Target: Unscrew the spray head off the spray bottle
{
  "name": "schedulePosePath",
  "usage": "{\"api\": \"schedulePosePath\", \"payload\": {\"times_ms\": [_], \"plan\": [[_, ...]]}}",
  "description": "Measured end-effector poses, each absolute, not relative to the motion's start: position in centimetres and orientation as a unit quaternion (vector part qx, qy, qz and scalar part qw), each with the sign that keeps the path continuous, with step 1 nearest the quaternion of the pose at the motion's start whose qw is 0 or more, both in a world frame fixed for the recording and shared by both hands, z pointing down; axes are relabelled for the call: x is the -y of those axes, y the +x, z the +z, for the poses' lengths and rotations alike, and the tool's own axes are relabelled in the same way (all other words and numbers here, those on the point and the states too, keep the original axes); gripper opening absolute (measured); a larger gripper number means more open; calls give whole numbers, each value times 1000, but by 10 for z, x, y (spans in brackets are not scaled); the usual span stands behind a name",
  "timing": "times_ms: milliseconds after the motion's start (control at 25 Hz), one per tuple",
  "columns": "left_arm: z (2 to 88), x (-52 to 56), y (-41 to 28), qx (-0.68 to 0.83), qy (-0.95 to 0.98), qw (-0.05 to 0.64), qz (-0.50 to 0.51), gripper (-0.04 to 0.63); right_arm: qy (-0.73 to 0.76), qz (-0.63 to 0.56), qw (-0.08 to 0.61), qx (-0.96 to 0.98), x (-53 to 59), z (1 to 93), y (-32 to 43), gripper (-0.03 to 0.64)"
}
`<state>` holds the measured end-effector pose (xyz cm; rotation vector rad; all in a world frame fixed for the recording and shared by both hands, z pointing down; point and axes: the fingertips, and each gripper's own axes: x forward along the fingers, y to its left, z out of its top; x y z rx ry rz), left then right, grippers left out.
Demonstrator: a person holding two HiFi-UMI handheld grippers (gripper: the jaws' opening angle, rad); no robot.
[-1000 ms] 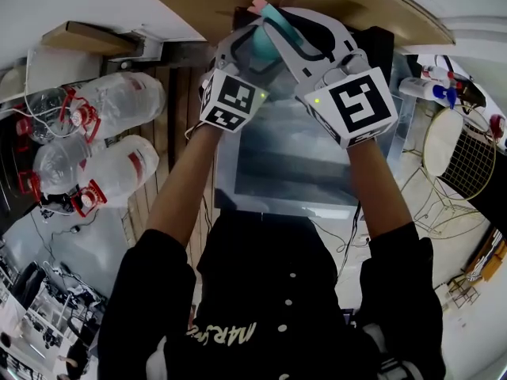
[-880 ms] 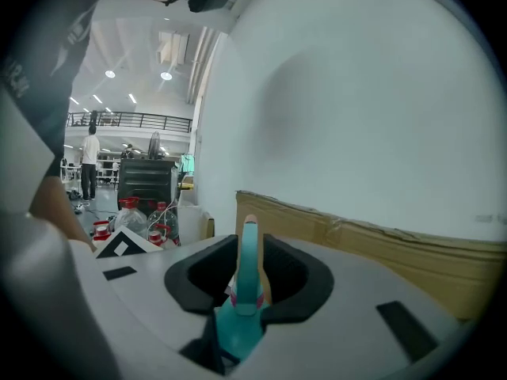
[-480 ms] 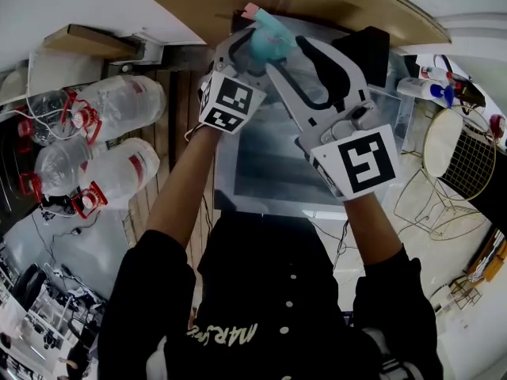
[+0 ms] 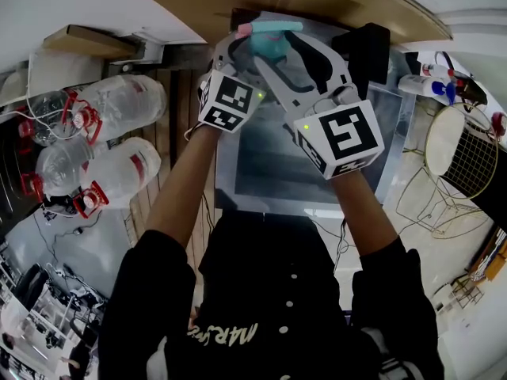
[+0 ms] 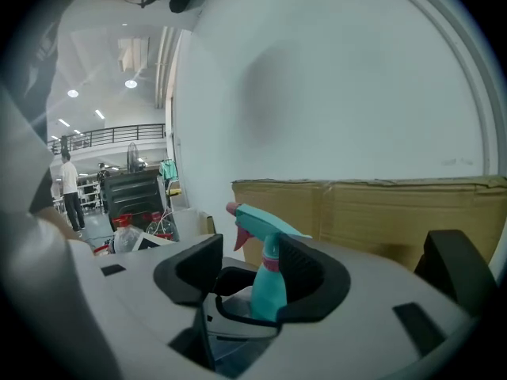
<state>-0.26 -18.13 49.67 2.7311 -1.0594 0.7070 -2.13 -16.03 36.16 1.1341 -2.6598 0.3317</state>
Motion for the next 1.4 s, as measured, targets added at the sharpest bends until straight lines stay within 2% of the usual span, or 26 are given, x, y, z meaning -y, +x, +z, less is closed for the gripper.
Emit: {"api": "schedulePosePath", "payload": {"times_ms": [280,680,840,1000,1120,1400], "plan": [[497,182,-3,350,904,65,236,365,377,97,114,914,163,362,-31,313],[496,180,-3,351,903,60,240,365,408,93,121,900,174,365,-34,330],[497,180,-2,350,903,57,242,365,413,80,125,898,180,369,-38,317],[497,180,-1,350,903,57,242,365,420,62,127,896,187,371,-34,231],[497,179,0,349,904,52,243,365,426,56,134,893,193,375,-25,193],[498,179,-1,347,905,54,242,365,398,57,156,902,196,385,-24,160]]}}
